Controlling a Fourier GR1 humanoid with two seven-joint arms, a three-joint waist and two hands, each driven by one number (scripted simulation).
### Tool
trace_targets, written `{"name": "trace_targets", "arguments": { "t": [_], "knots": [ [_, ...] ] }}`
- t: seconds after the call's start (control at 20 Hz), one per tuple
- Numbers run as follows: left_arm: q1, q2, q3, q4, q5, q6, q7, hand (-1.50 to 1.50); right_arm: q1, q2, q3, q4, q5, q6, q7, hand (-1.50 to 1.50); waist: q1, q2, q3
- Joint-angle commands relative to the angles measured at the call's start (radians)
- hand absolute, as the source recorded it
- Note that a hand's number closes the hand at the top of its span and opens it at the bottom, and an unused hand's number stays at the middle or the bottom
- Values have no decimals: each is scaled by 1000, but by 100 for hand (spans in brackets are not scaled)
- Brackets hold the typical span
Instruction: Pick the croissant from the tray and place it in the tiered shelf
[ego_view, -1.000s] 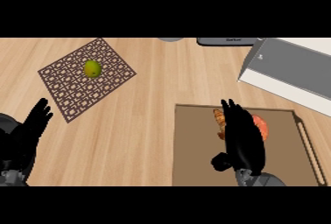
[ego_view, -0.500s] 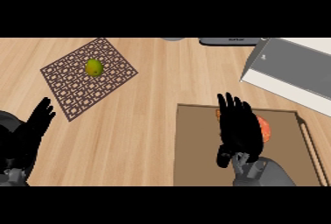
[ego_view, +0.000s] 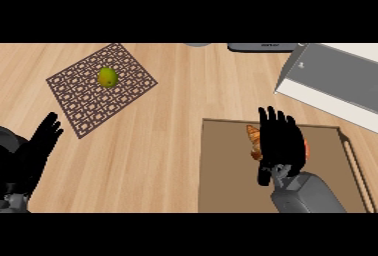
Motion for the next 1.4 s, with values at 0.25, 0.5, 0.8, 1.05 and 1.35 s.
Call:
{"name": "trace_targets", "arguments": {
  "t": [0.25, 0.5, 0.8, 1.05, 1.35],
  "knots": [
    [18, -21, 75, -14, -35, -62, 29, 0, 12, 27, -57, 145, 97, -73, -86, -150, 2, 1, -2],
    [-9, -32, 119, 30, -47, -99, 30, 0, 50, -15, -119, 77, 85, -36, -146, -150, -2, 1, -2],
    [-85, -98, 104, 102, -124, -81, -1, 0, 72, 80, -75, 198, 167, -143, -145, -150, -3, 2, -2],
    [-43, -87, 144, 31, -109, -117, 54, 0, -6, 72, -156, 292, 126, -126, -238, 150, 1, 1, -2],
    [3, -126, 130, -3, -153, -96, 34, 0, 14, 31, -134, 345, 190, -200, -318, 150, 3, 1, -2]
  ]
}}
